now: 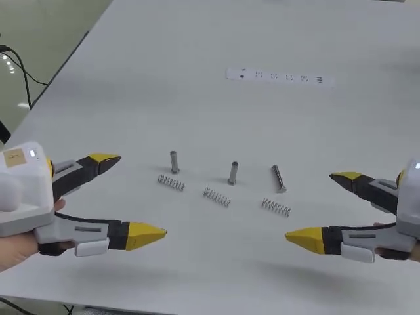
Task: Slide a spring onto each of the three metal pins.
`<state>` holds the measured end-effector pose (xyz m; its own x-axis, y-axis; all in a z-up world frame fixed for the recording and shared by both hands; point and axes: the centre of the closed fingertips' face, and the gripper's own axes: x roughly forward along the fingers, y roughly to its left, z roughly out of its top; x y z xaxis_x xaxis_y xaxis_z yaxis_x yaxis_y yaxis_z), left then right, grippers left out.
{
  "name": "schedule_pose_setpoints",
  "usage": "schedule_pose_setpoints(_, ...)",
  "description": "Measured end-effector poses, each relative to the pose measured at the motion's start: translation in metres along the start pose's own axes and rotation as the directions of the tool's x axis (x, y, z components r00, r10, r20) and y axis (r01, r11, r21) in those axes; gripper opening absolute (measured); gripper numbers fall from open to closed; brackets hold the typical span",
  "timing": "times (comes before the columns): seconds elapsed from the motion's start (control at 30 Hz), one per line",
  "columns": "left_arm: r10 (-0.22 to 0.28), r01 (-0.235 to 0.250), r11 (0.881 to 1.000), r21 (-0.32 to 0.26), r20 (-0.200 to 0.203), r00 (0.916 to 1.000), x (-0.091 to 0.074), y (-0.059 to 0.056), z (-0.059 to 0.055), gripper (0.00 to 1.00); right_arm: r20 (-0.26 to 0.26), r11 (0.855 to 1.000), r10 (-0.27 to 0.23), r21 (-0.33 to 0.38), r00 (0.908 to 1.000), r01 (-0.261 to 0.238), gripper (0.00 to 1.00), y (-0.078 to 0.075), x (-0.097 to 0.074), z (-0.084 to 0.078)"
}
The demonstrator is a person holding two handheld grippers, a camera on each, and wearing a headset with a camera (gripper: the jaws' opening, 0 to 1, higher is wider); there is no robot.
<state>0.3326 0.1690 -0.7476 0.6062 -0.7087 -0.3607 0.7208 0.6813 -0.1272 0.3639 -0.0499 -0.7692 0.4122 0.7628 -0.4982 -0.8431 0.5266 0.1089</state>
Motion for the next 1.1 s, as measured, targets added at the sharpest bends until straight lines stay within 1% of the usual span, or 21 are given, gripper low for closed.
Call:
schedule_pose_setpoints(0.17, -0.003, 0.003, 1.000, -0.006, 0.001, 1.0000, 0.002, 0.000, 0.000, 0.97, -0.007, 1.000, 0.013, 0.023, 0.9999, -0.013, 0.94, -0.001, 0.005, 0.002)
schedule_pose_setpoints(0.33, -0.002, 0.002, 1.000, -0.012, 0.003, 1.0000, 0.003, 0.002, -0.001, 0.97, -0.019, 0.998, 0.032, 0.050, 0.9993, -0.031, 0.90, -0.001, 0.010, 0.005)
schedule_pose_setpoints(0.53, 0.000, 0.000, 1.000, -0.018, 0.002, 1.0000, 0.002, 0.004, -0.004, 0.97, -0.013, 0.999, 0.027, 0.036, 0.9995, -0.027, 0.90, -0.006, 0.017, 0.016)
schedule_pose_setpoints(0.63, -0.001, 0.001, 1.000, -0.021, 0.001, 1.0000, 0.002, 0.004, -0.005, 0.97, -0.012, 0.999, 0.025, 0.035, 0.9996, -0.025, 0.90, -0.010, 0.022, 0.021)
schedule_pose_setpoints(0.73, -0.001, 0.001, 1.000, -0.026, 0.003, 1.0000, 0.001, 0.005, -0.005, 0.97, -0.019, 0.999, 0.018, 0.039, 0.9997, -0.017, 0.89, -0.016, 0.027, 0.023)
schedule_pose_setpoints(0.97, 0.000, 0.001, 0.999, -0.032, 0.012, 0.9999, 0.001, 0.005, -0.005, 0.97, -0.021, 0.996, 0.005, 0.084, 0.9998, -0.003, 0.86, -0.026, 0.036, 0.025)
schedule_pose_setpoints(1.1, 0.001, 0.000, 0.999, -0.037, 0.014, 0.9999, 0.000, 0.005, -0.006, 0.97, -0.042, 0.995, -0.009, 0.099, 0.9991, 0.013, 0.84, -0.034, 0.041, 0.024)
